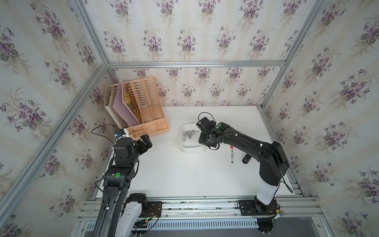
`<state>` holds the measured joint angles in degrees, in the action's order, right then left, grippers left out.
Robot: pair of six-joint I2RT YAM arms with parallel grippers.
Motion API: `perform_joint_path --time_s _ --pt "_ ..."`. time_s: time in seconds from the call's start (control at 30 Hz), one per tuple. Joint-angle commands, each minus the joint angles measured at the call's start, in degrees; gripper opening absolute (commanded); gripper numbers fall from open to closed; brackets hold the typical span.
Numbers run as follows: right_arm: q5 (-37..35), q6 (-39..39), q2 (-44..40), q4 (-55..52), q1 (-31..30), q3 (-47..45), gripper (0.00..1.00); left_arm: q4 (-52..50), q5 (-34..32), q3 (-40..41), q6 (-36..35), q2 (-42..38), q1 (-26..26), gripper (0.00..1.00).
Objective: Take out the screws from the storage box
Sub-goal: Pick up the storage box at the center of the board, then place the storage box at the center of the board.
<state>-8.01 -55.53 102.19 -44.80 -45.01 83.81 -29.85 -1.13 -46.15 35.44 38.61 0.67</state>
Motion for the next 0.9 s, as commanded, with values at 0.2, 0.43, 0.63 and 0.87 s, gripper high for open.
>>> perform_joint_path --time_s 0.2,0.43,0.63,0.87 --pt "1.13 -3.34 -10.37 -1.44 -5.93 -6.89 0.00 -0.12 0.25 -0.65 0.19 0.67 -0.05 0.99" --pt "-2.50 -9.26 -11.78 -6.73 -12.37 -6.66 0.00 -0.33 0.01 -0.78 0.44 1.42 -0.06 1.00" --pt "-7.68 -15.77 -13.20 -8.13 -18.36 -9.49 0.00 -0.59 -0.02 -0.99 0.57 1.56 -0.05 1.00" --pt "-7.71 -22.80 -16.41 -1.57 -24.32 -20.67 0.00 -0.67 0.25 -1.11 0.60 1.74 -0.05 0.99"
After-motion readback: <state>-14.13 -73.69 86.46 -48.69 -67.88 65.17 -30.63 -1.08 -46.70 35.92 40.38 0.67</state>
